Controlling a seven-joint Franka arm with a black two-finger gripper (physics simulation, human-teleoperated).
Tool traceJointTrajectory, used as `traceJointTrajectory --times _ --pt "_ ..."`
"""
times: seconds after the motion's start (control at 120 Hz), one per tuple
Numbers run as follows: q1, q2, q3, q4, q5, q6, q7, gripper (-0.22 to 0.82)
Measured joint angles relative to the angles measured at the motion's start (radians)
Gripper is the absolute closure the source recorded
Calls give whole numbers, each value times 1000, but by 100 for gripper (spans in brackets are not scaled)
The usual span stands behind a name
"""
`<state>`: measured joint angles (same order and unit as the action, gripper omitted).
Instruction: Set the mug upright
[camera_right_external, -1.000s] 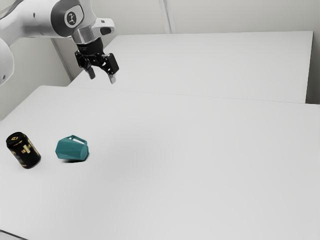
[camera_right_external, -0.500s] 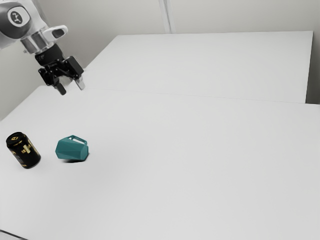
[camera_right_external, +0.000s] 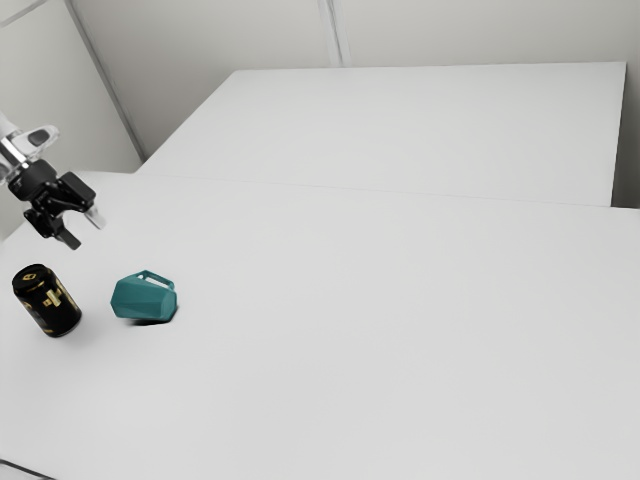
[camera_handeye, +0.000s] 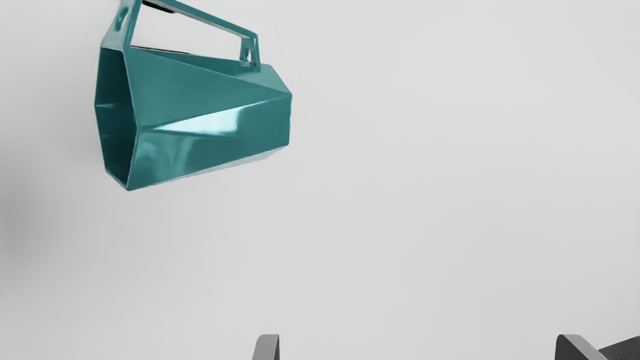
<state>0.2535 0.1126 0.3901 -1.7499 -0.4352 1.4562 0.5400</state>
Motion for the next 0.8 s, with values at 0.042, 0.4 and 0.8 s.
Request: traceJointTrajectory --times 0.042,0.4,0.8 --pt "19 28 1 4 -15 1 29 0" --pt "125 280 1 105 -132 6 248 0" --pt "141 375 1 67 -280 43 383 0"
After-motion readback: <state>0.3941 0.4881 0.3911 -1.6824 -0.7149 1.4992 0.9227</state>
